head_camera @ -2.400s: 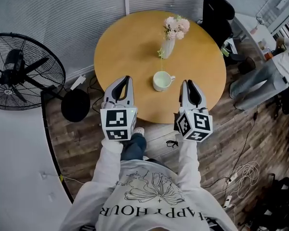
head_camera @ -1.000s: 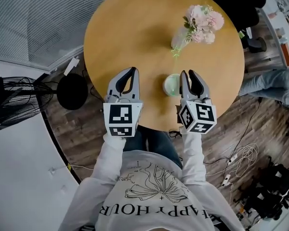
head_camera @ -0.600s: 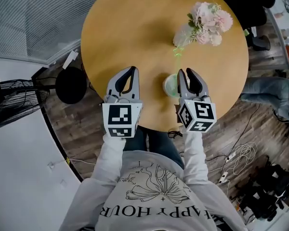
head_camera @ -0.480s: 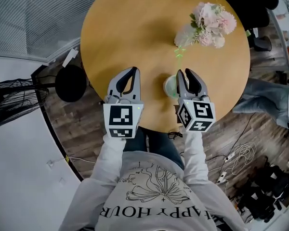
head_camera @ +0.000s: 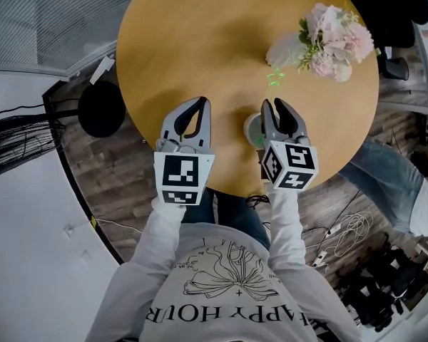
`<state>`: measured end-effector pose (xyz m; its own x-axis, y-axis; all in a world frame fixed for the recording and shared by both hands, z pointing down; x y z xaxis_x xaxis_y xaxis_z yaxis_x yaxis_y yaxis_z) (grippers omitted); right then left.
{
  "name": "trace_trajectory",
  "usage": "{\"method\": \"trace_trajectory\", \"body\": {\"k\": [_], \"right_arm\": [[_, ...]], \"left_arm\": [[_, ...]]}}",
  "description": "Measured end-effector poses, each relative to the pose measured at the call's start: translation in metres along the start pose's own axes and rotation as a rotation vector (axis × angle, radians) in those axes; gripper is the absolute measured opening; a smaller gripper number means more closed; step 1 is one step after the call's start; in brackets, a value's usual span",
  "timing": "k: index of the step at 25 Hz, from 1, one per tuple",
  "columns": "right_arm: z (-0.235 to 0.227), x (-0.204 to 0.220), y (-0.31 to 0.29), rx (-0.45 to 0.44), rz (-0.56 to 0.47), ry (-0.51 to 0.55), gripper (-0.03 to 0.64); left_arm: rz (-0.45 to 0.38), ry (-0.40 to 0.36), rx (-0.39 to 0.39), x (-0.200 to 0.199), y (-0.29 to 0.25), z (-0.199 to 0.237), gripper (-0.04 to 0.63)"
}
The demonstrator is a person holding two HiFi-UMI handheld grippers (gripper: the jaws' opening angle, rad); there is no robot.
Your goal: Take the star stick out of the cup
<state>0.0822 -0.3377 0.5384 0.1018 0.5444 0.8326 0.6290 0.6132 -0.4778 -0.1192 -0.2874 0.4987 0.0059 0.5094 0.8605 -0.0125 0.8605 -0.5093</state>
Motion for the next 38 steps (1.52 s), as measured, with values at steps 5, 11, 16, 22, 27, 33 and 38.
{"method": "trace_trajectory", "body": {"k": [5, 11, 16, 22, 27, 33, 38], "right_arm": [[-0.005, 0.006, -0.008, -0.008, 0.029, -0.014, 0.104], [-0.006, 0.009, -0.014, -0.025, 0.040, 0.003, 0.092], [-0.006, 0.009, -0.014, -0.022, 0.038, 0.011, 0.025], [0.000, 0.006, -0.004, -0.039, 0.014, 0.016, 0.023], [0.005, -0.002, 0.007, -0.046, -0.024, 0.033, 0.023], [0.022, -0.015, 0.035, -0.037, -0.073, 0.051, 0.021], [0.022, -0.032, 0.055, -0.015, -0.139, 0.063, 0.021]], "left_arm": [[0.011, 0.008, -0.005, 0.004, -0.006, 0.001, 0.006], [0.023, 0.005, -0.015, 0.008, -0.011, 0.002, 0.005], [0.032, 0.005, -0.018, 0.011, -0.009, 0.000, 0.006], [0.021, 0.008, -0.025, 0.009, -0.001, -0.001, 0.006], [-0.004, 0.008, -0.027, 0.002, 0.006, -0.004, 0.006], [-0.039, 0.010, -0.022, -0.007, 0.030, -0.008, 0.006], [-0.091, 0.007, -0.017, -0.026, 0.038, -0.015, 0.006]]}}
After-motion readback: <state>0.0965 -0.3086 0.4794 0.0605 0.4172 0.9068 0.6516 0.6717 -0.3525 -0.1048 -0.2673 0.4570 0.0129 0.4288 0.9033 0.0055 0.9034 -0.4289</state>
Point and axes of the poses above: the fingertips, and each gripper's own axes: y backward along the fingers, z to its left, x out of its underside, the point moved 8 cm from there along y, backward along the fingers, and after that the axes turned 12 degrees about -x, right-handed, at the moved point
